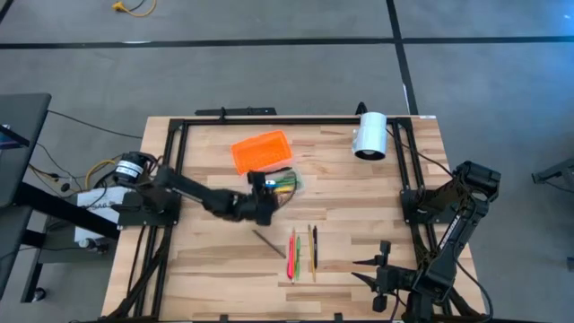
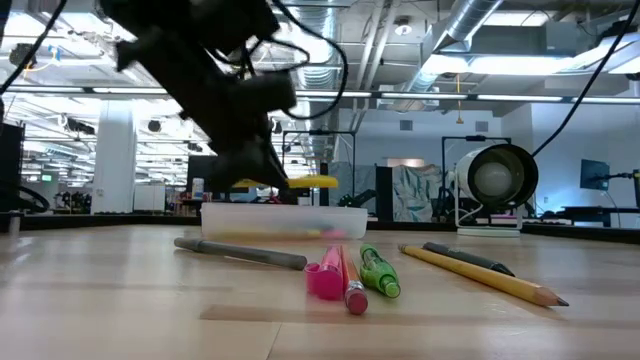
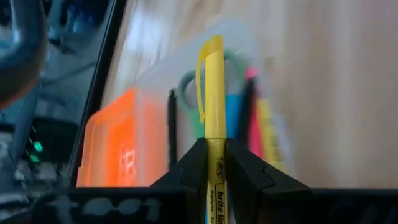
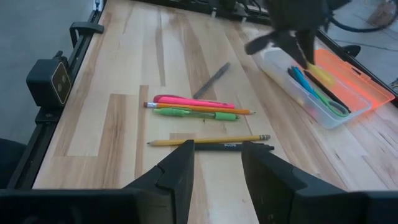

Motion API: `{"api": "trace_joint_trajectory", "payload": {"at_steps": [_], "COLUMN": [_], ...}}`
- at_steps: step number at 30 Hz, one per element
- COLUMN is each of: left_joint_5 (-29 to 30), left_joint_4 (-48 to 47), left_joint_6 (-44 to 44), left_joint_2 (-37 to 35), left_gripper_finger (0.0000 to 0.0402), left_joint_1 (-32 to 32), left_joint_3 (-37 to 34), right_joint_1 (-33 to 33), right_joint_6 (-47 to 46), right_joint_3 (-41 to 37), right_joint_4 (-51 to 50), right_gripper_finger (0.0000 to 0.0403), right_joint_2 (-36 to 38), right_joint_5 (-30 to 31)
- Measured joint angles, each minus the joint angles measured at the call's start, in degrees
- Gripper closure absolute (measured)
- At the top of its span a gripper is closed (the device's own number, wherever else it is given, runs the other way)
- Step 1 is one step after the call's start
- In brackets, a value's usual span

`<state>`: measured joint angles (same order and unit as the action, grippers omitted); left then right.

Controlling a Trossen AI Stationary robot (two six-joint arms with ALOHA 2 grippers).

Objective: Pick & place school supplies into a supply box
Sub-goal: Put the yellow pen into the supply box

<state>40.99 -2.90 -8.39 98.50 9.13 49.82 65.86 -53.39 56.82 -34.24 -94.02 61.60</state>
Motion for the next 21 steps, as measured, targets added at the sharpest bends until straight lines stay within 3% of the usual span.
{"api": "trace_joint_trajectory", "payload": {"at_steps": [6, 12, 21], "left_joint_5": [-5.16, -10.17, -7.21], "left_joint_4": [-0.02, -0.02, 0.36], "left_joint_6": [1.84, 2.56, 2.56], "left_joint_2": [0.00, -0.02, -0.02], "left_gripper_finger": [0.0370, 0.0364, 0.0334], "left_joint_1": [-6.60, -8.75, -8.40], "left_joint_3": [0.02, 0.02, 0.02], "right_joint_1": [-0.01, -0.01, -0.06], "right_joint_6": [-0.15, -0.45, -0.63], "right_joint_3": [-1.55, -6.33, -8.72], "right_joint_4": [0.68, 6.29, 9.99], "right_gripper_finger": [0.0276, 0.0276, 0.0276], "right_joint_2": [0.00, 0.00, 0.00], "right_joint_5": [0.00, -0.03, 0.00]}}
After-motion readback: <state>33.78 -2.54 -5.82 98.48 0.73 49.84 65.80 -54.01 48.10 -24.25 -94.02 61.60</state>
